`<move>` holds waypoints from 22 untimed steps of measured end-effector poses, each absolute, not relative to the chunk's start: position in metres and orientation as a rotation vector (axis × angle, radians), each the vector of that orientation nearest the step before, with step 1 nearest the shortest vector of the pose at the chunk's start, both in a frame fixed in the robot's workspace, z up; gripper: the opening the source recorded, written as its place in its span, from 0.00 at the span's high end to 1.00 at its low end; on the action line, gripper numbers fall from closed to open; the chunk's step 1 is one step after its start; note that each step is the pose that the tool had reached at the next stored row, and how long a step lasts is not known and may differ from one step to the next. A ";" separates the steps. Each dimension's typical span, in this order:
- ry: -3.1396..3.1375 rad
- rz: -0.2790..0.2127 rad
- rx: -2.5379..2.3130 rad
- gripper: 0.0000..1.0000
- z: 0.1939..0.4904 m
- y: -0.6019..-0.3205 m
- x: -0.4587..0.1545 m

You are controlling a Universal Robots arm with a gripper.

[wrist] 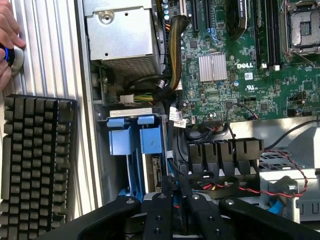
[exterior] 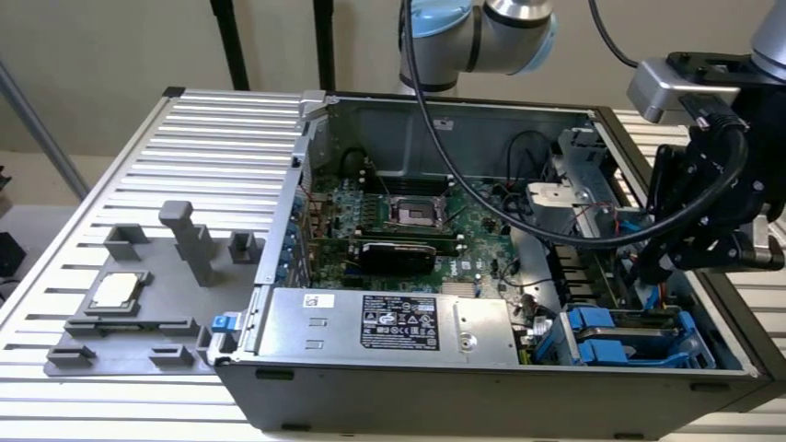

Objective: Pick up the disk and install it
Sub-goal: 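Insert the second disk wire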

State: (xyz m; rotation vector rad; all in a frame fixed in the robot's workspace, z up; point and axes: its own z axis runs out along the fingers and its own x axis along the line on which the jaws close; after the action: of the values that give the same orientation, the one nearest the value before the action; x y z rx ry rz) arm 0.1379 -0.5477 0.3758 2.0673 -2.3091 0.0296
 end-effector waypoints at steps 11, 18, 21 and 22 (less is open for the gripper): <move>-2.309 0.030 2.067 0.84 0.360 -0.558 0.136; -2.309 0.030 2.067 0.84 0.351 -0.561 0.136; -2.308 0.030 2.068 0.84 0.349 -0.561 0.136; -2.308 0.030 2.069 0.84 0.348 -0.561 0.136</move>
State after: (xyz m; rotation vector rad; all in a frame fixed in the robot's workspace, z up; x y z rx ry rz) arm 0.1355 -0.5612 0.3480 2.0689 -2.3076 0.0298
